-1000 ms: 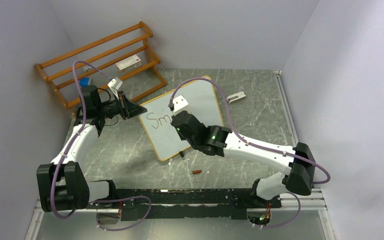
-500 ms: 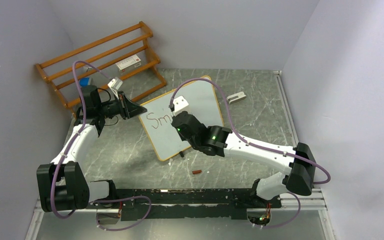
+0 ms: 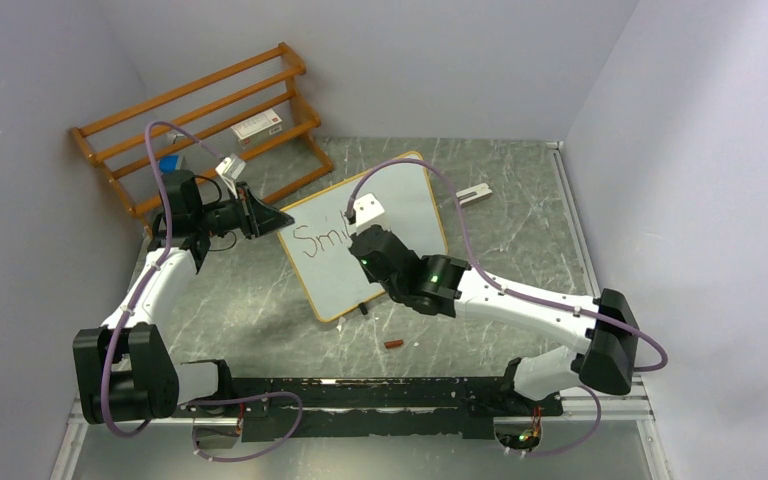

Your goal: Write a sentence on the whiteboard

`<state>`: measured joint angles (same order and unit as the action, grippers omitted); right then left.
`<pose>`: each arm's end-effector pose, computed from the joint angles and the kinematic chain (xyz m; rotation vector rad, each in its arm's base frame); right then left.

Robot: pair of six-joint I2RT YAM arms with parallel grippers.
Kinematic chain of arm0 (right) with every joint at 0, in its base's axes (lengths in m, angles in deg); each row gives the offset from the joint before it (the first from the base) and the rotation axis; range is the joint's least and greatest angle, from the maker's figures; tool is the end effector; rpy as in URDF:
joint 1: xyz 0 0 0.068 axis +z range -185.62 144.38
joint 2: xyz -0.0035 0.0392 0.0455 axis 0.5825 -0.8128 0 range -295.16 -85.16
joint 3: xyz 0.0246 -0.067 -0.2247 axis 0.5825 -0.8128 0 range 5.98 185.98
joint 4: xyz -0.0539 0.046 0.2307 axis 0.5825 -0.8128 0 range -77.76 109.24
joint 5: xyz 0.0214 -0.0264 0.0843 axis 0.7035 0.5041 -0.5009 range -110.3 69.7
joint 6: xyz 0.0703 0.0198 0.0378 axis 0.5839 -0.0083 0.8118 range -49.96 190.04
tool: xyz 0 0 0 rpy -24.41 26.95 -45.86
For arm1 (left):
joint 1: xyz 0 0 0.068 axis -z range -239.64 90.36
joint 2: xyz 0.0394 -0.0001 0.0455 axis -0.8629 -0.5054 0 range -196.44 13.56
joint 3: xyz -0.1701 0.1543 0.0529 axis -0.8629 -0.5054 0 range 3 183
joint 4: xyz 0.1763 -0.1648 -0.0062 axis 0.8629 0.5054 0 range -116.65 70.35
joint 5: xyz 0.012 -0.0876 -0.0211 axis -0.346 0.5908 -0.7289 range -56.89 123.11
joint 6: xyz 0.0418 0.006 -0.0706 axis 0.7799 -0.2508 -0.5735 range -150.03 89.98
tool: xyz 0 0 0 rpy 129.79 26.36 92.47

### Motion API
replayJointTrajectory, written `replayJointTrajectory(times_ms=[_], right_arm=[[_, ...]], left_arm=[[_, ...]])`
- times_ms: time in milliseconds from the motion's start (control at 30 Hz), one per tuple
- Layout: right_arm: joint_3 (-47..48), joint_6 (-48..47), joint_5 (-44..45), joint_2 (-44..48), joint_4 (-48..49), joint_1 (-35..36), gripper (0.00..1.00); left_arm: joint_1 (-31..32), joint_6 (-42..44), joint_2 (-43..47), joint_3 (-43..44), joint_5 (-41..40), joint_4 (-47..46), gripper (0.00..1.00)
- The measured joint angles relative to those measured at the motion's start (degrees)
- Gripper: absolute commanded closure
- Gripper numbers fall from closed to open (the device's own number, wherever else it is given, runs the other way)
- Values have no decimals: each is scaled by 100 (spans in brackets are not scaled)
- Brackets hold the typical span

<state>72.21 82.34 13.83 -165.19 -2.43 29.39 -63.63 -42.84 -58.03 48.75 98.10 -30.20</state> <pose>0.1719 0.2737 0.2633 -0.6200 1.9815 0.1686 0.2764 -0.0457 0.2444 0.4824 1.8345 -1.1978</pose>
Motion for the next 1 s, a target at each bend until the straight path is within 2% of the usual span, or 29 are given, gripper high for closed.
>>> replayJointTrajectory(times_ms=[300, 1000], right_arm=[[-262, -4, -55, 442, 378, -9, 100], [-363, 31, -131, 299, 603, -173, 100]], left_arm=[[0, 0, 0, 7, 0, 9, 95], [0, 0, 0, 7, 0, 11, 95]])
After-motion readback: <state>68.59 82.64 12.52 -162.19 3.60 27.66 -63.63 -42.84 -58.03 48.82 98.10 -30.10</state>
